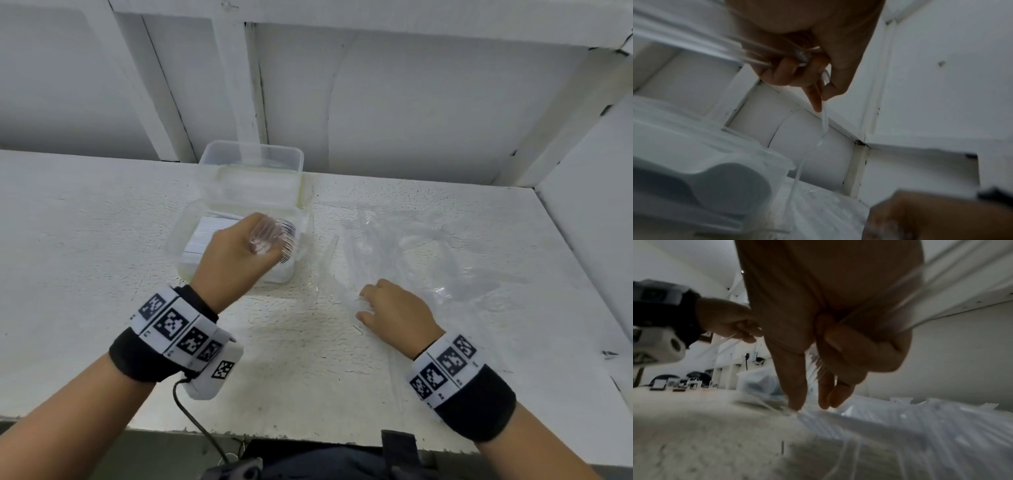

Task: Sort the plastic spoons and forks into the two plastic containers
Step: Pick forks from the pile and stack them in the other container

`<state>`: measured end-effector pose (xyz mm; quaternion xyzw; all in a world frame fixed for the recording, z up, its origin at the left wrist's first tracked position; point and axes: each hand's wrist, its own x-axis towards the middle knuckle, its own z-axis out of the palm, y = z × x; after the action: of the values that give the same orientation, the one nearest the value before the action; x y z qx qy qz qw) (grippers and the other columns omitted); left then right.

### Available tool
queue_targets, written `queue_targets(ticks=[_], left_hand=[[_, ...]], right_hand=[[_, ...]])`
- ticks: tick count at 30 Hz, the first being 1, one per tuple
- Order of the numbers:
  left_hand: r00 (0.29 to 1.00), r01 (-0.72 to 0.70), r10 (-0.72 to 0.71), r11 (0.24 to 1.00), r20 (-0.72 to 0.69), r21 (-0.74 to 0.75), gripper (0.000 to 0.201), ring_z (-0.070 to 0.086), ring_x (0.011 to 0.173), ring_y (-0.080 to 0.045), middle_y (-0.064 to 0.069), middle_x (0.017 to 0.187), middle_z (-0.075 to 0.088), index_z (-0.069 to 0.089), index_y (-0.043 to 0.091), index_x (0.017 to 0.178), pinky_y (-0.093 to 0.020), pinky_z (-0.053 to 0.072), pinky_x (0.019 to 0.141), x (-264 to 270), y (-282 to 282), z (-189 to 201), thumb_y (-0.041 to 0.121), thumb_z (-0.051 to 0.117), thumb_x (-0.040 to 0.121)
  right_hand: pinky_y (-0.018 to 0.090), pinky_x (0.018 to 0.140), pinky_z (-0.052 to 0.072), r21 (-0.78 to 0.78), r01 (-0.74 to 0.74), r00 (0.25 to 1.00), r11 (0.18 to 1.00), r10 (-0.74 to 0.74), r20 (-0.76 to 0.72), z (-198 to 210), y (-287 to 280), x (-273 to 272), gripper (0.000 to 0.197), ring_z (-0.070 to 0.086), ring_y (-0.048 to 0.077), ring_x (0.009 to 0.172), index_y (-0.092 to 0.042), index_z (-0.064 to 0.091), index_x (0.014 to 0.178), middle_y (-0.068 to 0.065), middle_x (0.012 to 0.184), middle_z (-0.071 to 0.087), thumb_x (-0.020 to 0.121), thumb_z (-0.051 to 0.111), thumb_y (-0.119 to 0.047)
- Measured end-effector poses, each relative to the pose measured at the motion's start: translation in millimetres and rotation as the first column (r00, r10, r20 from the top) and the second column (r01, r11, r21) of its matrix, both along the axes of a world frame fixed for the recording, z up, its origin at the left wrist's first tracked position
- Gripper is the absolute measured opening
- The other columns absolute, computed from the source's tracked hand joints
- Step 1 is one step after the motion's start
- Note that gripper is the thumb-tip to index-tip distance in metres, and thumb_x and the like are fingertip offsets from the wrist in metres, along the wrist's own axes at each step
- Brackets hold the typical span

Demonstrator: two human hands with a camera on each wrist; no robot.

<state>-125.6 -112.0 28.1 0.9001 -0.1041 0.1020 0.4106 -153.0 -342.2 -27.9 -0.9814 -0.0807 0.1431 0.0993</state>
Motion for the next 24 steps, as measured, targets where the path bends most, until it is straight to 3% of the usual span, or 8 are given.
queue_targets(ticks=[3,7,10,14,17,19,22,24], left_hand=[[0.993,-0.1,0.088,0.98,-0.077,-0.173,0.007,0.047,0.058,-0.002,0.004,0.071,0.06,0.062,0.008,0.08,-0.009,0.035,0.056,6,4,5,0.011,0.068,0.081],[0.981,-0.172,0.136,0.939,-0.14,-0.296,0.008,0.045,0.054,0.001,0.007,0.066,0.057,0.063,0.005,0.08,-0.014,0.037,0.056,8,8,8,0.009,0.069,0.078],[0.976,-0.193,0.142,0.915,-0.165,-0.355,0.008,0.041,0.045,0.002,0.017,0.05,0.052,0.061,0.011,0.077,-0.012,0.032,0.047,8,10,11,0.009,0.069,0.078],[0.971,-0.218,0.152,0.88,-0.185,-0.422,0.016,0.038,0.038,0.002,0.018,0.041,0.046,0.059,0.017,0.072,-0.01,0.027,0.043,8,10,18,0.005,0.069,0.078],[0.978,-0.173,0.107,0.891,-0.177,-0.42,0.016,0.036,0.038,0.001,0.016,0.044,0.046,0.058,0.015,0.073,-0.01,0.027,0.041,6,5,25,0.005,0.069,0.078],[0.985,-0.111,0.038,0.888,-0.17,-0.447,0.013,0.034,0.038,0.001,0.011,0.052,0.049,0.058,0.011,0.077,-0.009,0.027,0.04,4,-2,30,0.003,0.068,0.078],[0.976,-0.035,-0.08,0.861,-0.203,-0.508,0.014,0.029,0.036,-0.001,0.01,0.047,0.053,0.056,0.01,0.08,-0.012,0.025,0.037,0,-14,38,-0.002,0.064,0.082],[0.959,-0.028,-0.141,0.817,-0.247,-0.576,0.014,0.028,0.036,-0.004,0.009,0.047,0.058,0.055,0.011,0.083,-0.014,0.023,0.036,0,-20,40,-0.002,0.061,0.084]], right_hand=[[0.029,0.066,0.043,-0.093,-0.039,0.999,0.995,0.041,0.012,-5,5,-3,0.028,0.06,0.025,0.087,-0.009,0.055,0.113,0.006,0.112,0.048,0.096,0.046,-0.029],[0.028,0.065,0.04,-0.08,-0.041,0.999,0.996,0.043,0.025,-6,8,1,0.023,0.059,0.025,0.087,-0.007,0.056,0.106,0.007,0.109,0.05,0.096,0.044,-0.024],[0.03,0.071,0.046,0.067,0.022,1.0,0.998,-0.021,-0.011,3,6,3,0.022,0.058,0.022,0.088,-0.009,0.059,0.102,0.005,0.1,0.058,0.093,0.045,-0.024],[0.022,0.061,0.04,0.378,0.099,0.995,0.92,-0.095,-0.029,31,1,4,0.01,0.056,0.015,0.073,-0.016,0.054,0.085,-0.004,0.077,0.058,0.091,0.051,-0.024],[0.016,0.062,0.04,0.577,0.097,0.989,0.811,-0.144,0.036,53,5,7,0.01,0.056,0.015,0.075,-0.015,0.055,0.088,-0.002,0.083,0.061,0.092,0.053,-0.024],[0.023,0.074,0.047,0.666,0.075,0.978,0.743,-0.187,0.098,67,10,9,0.018,0.061,0.017,0.086,-0.012,0.06,0.096,0.002,0.092,0.066,0.092,0.054,-0.028],[0.013,0.077,0.045,0.748,0.039,0.978,0.662,-0.178,0.106,81,19,13,0.023,0.06,-0.004,0.084,-0.019,0.066,0.104,-0.015,0.092,0.066,0.088,0.06,-0.034],[0.006,0.075,0.043,0.771,0.024,0.991,0.637,-0.119,0.067,83,24,13,0.024,0.059,-0.01,0.08,-0.023,0.067,0.107,-0.021,0.089,0.065,0.085,0.064,-0.034]])
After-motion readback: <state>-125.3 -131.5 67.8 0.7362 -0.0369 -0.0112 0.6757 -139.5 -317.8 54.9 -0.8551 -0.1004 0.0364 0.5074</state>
